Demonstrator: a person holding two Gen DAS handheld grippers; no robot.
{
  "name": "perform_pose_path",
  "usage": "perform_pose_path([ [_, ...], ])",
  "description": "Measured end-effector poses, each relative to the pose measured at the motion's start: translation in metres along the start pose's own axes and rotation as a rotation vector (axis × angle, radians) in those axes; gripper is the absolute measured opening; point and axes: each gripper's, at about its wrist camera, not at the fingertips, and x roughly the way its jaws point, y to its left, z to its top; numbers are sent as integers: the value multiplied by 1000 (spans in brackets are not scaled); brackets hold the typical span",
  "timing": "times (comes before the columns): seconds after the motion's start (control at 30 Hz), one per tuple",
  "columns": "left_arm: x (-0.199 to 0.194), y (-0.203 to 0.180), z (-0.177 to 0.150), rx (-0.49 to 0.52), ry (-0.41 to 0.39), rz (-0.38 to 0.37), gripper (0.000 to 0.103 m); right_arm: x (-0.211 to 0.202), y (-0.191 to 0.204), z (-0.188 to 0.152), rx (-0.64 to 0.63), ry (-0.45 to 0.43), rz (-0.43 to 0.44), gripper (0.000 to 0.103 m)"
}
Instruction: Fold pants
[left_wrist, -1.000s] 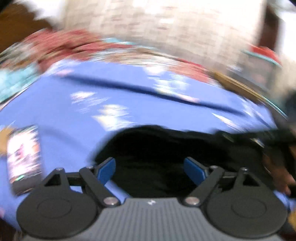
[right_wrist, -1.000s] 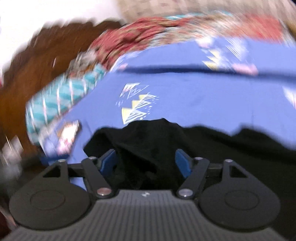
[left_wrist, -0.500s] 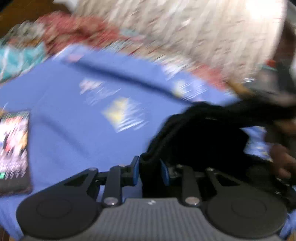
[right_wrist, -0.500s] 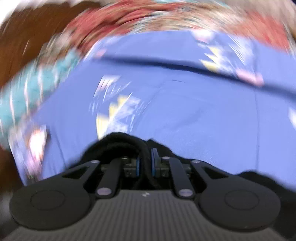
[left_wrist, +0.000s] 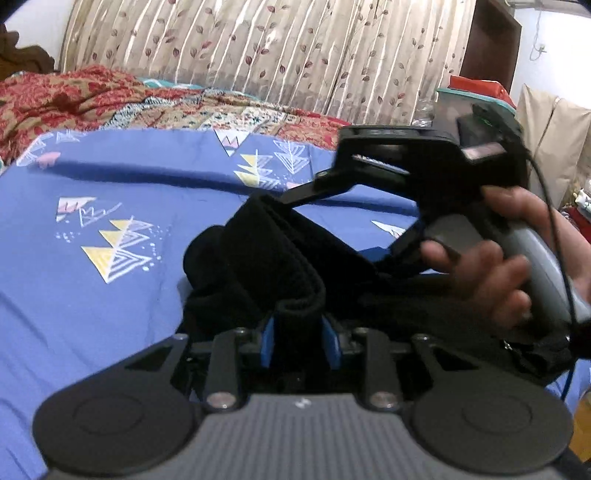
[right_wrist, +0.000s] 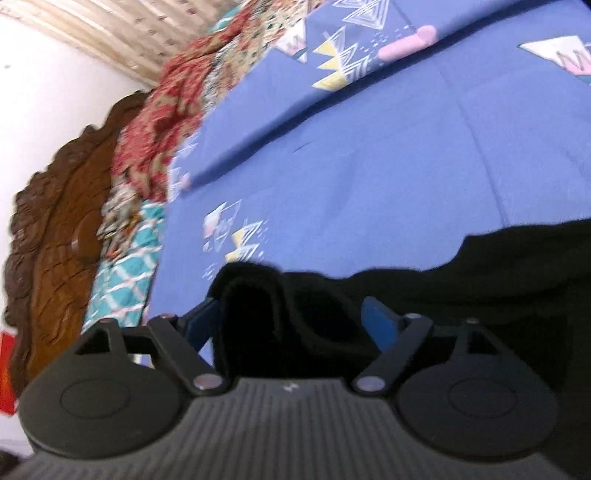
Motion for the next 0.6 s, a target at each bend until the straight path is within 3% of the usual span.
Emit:
perform_pose_path([
  [0.1, 6, -6, 4, 26, 13, 2, 25, 8, 3, -6, -24, 41, 7, 87],
  [0.23, 6, -17, 2, 68, 18, 13, 25, 22, 26, -23, -149, 126, 26, 88],
  [0.3, 5, -20, 1, 78, 25, 17, 25, 37, 45, -30, -258, 173, -30, 86],
  [0.33, 4, -20, 0, 80, 29, 18, 27, 42, 53, -34, -316, 191, -71, 66],
  [0.37, 2, -20, 0, 84, 34, 17, 29, 47, 60, -37, -361, 205, -108, 32],
  [0.4, -3, -19, 0, 86, 37, 7, 30, 52, 65, -37, -372, 212, -142, 24],
  [0.47, -21, -12, -1, 80, 7, -10, 35, 50, 67, -30, -300, 201, -117, 19],
  [0.53, -46, 9, 0, 6, -20, -57, 37, 39, 59, -21, -152, 181, -12, 18],
  [0.6, -69, 41, -1, -130, -40, -62, 38, 26, 48, -17, 36, 158, 152, 18],
])
